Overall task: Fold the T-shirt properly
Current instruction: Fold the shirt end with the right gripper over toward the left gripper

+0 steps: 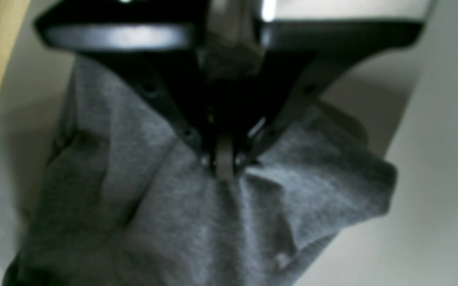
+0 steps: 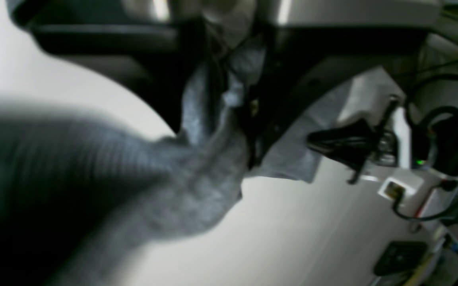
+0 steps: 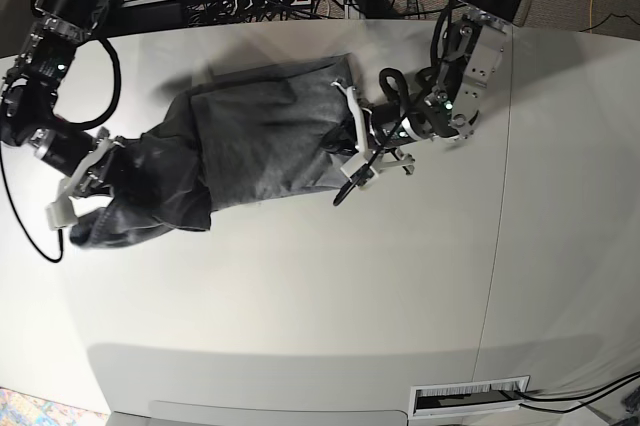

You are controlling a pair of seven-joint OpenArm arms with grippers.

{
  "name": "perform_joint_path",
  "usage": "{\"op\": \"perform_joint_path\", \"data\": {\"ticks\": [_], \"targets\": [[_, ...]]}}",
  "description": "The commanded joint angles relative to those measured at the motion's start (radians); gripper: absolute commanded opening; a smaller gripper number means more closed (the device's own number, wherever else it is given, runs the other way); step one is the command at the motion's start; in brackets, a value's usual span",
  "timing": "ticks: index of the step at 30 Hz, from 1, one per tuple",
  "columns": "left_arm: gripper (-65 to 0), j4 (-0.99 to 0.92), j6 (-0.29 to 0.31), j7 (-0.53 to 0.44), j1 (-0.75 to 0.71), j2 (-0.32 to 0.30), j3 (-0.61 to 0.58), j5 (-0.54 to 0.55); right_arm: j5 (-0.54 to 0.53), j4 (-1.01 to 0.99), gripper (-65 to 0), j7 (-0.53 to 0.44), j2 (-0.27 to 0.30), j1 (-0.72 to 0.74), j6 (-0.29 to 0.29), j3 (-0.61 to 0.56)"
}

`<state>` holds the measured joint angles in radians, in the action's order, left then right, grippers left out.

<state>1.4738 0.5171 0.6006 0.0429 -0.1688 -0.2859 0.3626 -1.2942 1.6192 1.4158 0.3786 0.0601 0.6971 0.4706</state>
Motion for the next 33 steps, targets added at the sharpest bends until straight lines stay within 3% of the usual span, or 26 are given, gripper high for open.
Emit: {"op": "perform_joint_path", "data": {"ticks": [1, 8, 15, 22, 25, 30, 33], "targets": [[-65.0, 0.005, 0.004, 0.028, 0.004, 0.005, 0.0, -0.016, -0.045, 0.019, -65.0, -0.02, -0.007, 0.014, 0.001, -0.012], [-65.0, 0.005, 0.003, 0.026, 0.004, 0.033, 0.0, -0.069, -0.051, 0.019, -65.0, -0.02, -0.164, 0.015, 0.001, -0.159], [-65.0, 0.005, 0.003, 0.027, 0.004, 0.032, 0.0, -0.098, -0.016, 0.019, -65.0, -0.02, -0.267, 0.015, 0.001, -0.278], [-65.0, 0.006, 0.003, 0.039, 0.005, 0.032, 0.0, -0.099, 0.152, 0.019, -65.0, -0.02, -0.29, 0.015, 0.001, -0.336], [-65.0, 0.021, 0.003, 0.08, 0.008, 0.032, 0.0, -0.098, 0.172, 0.019, -65.0, -0.02, -0.29, 0.015, 0.001, -0.339], [-65.0, 0.103, 0.003, 0.125, 0.009, 0.032, 0.0, -0.098, 0.115, 0.019, -42.4, -0.02, -0.29, 0.015, 0.001, -0.339], [-65.0, 0.143, -0.001, 0.144, 0.01, 0.024, 0.0, -0.1, 0.048, 0.019, -41.8, -0.02, -0.29, 0.015, 0.001, -0.339]]}}
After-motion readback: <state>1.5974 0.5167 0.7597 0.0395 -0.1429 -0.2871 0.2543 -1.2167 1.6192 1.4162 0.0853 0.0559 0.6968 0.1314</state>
